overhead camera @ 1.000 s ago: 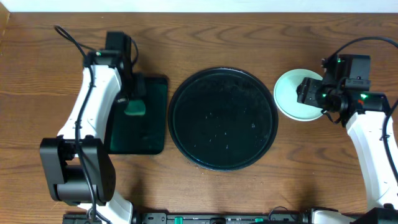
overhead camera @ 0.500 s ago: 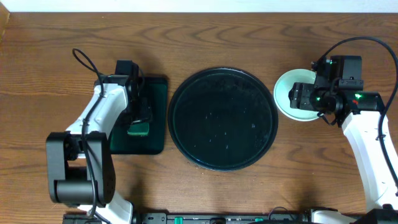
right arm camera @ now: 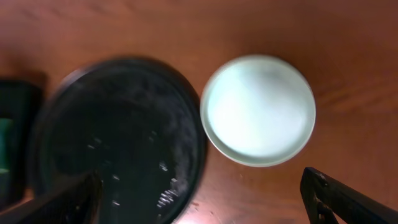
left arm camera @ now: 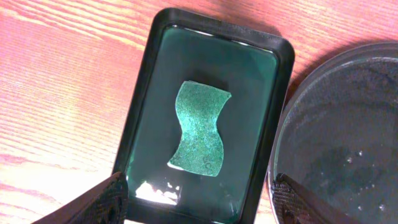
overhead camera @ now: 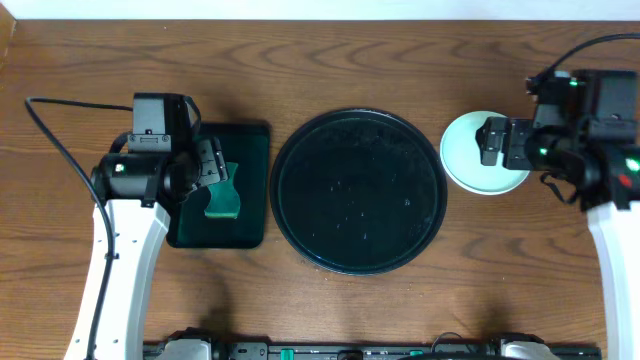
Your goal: Clean dirty plates on tray and stack at the side
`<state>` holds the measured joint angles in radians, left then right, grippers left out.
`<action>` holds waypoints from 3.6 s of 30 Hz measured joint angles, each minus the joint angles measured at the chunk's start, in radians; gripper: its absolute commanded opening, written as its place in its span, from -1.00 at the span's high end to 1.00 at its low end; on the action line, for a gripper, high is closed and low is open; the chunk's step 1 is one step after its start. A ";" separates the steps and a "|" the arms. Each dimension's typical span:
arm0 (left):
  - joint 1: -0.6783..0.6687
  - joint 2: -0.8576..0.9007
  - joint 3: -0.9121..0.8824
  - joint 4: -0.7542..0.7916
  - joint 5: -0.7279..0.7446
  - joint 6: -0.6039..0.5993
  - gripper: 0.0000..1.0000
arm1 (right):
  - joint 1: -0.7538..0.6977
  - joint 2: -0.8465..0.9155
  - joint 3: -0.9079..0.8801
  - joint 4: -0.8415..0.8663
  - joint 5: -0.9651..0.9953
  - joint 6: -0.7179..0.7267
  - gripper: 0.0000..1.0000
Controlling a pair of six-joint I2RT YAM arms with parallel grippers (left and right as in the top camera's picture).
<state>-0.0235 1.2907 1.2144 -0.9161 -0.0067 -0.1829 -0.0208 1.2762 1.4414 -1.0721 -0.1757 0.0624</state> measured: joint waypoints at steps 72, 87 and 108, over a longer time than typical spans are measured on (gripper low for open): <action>0.000 -0.003 0.000 0.000 0.000 0.000 -0.50 | 0.043 -1.212 -1.434 1.018 -0.014 -0.158 -0.98; 0.000 -0.119 -0.081 0.143 0.008 0.001 -0.50 | 0.043 -1.212 -1.434 1.018 -0.014 -0.158 -0.98; 0.000 -1.098 -0.977 0.768 0.024 0.036 -0.50 | 0.043 -1.213 -1.434 1.018 -0.015 -0.158 -0.98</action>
<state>-0.0231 0.1925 0.2371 -0.1486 0.0170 -0.1471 0.0227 0.0631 0.0071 -0.0544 -0.1905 -0.0952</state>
